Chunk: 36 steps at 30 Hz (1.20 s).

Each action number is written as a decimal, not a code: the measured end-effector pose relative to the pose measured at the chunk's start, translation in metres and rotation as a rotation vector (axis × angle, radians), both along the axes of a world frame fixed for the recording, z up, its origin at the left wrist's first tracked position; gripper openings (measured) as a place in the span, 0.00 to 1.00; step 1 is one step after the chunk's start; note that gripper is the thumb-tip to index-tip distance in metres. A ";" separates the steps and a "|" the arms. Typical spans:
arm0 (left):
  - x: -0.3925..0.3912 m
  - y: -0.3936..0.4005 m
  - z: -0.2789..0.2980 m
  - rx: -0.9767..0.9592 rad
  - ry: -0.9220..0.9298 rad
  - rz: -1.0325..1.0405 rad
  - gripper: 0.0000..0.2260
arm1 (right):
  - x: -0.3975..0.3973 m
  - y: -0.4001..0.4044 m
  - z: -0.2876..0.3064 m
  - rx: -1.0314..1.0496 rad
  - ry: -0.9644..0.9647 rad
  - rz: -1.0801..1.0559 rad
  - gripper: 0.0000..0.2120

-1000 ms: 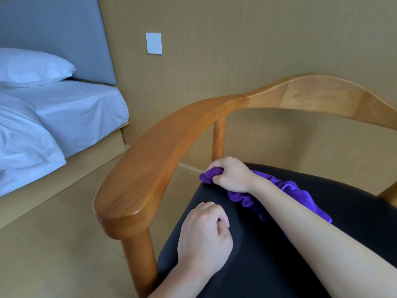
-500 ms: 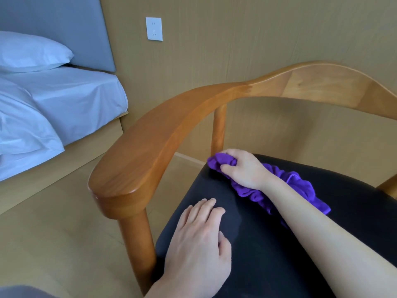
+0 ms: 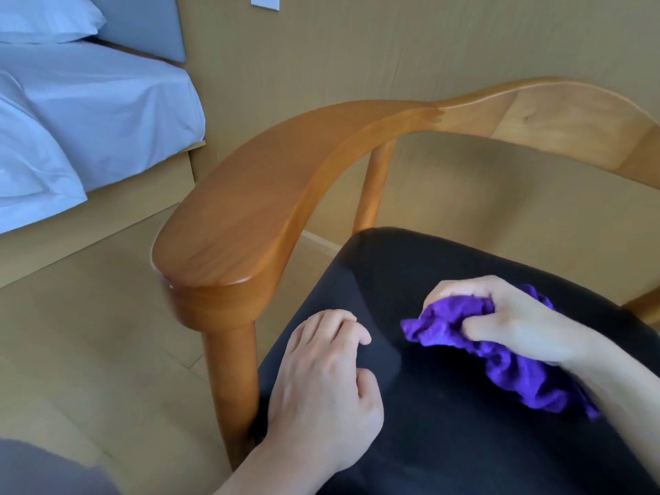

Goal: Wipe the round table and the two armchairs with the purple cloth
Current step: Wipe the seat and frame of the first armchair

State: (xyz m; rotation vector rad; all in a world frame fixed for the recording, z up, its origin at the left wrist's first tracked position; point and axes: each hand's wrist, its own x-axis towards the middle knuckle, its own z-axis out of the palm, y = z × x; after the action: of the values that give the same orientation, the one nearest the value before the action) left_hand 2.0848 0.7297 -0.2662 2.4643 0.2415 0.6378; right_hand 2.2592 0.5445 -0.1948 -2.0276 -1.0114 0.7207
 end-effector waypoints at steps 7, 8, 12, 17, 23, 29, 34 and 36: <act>0.000 0.001 0.000 0.017 0.006 0.008 0.13 | 0.012 0.076 -0.029 0.063 -0.406 -0.411 0.11; 0.000 0.001 0.000 0.017 0.000 0.004 0.13 | 0.004 0.078 -0.032 0.003 -0.496 -0.331 0.11; -0.002 0.000 -0.001 0.018 -0.022 -0.012 0.12 | -0.037 0.049 -0.029 -0.001 -0.483 -0.056 0.13; -0.001 0.002 -0.003 -0.017 -0.012 0.010 0.10 | -0.065 0.005 -0.015 -0.059 -0.315 0.176 0.19; 0.002 0.002 -0.001 -0.010 0.007 0.015 0.13 | -0.031 0.017 -0.002 0.202 -0.118 -0.175 0.16; -0.001 -0.001 0.002 0.017 0.017 0.019 0.19 | 0.000 0.096 -0.005 0.217 -0.302 -0.380 0.16; -0.010 0.002 0.006 0.058 0.005 -0.001 0.14 | -0.035 0.086 -0.023 0.027 -0.549 0.005 0.16; -0.014 0.003 0.005 0.079 -0.013 -0.004 0.14 | -0.047 0.063 -0.016 0.010 -0.439 0.070 0.18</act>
State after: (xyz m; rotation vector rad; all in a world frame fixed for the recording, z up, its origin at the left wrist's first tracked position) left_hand 2.0710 0.7325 -0.2611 2.5346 0.2096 0.6731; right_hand 2.2122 0.6080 -0.2111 -2.2015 -1.3331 0.3042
